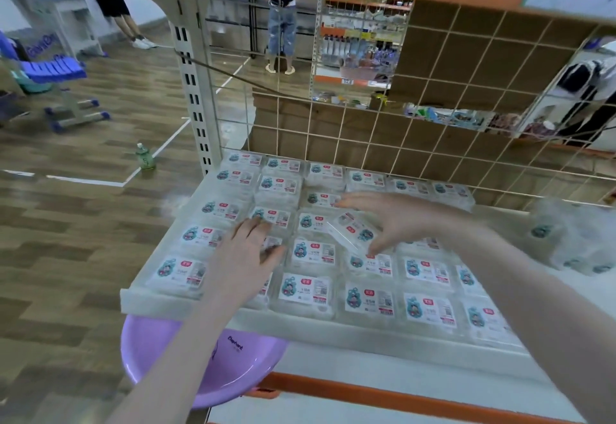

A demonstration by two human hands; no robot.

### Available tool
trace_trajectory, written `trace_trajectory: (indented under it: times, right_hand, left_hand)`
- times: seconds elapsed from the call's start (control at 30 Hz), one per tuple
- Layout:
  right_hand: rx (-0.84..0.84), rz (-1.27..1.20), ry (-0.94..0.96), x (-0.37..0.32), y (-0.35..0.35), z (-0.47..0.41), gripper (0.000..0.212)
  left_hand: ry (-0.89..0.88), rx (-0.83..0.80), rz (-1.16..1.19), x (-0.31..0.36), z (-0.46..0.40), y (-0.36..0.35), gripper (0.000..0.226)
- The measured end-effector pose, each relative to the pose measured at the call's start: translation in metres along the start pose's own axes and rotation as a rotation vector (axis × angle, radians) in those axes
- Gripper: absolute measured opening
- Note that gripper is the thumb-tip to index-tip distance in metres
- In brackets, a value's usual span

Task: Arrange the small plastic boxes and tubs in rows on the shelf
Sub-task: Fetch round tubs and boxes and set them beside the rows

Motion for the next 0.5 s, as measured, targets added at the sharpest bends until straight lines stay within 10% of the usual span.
trace_trajectory:
  times: [0.27, 0.5]
  right_hand:
    - [-0.14, 0.138, 0.116, -0.006, -0.003, -0.025, 0.098]
    - [0.062, 0.09, -0.037, -0.002, -0.004, -0.025, 0.087]
  left_hand:
    - [0.005, -0.005, 0.004, 0.0, 0.0, 0.001, 0.047]
    - [0.014, -0.001, 0.018, -0.003, 0.0, 0.0, 0.047]
Point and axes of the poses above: each hand's wrist, its own z-axis away from the middle knuckle, its own y-axis out of the back of the hand, x = y × z, the point moved 5 cm from there along -z, towards the middle knuckle, and after that the axes turned 13 degrees about z, right-handed, at the moved point
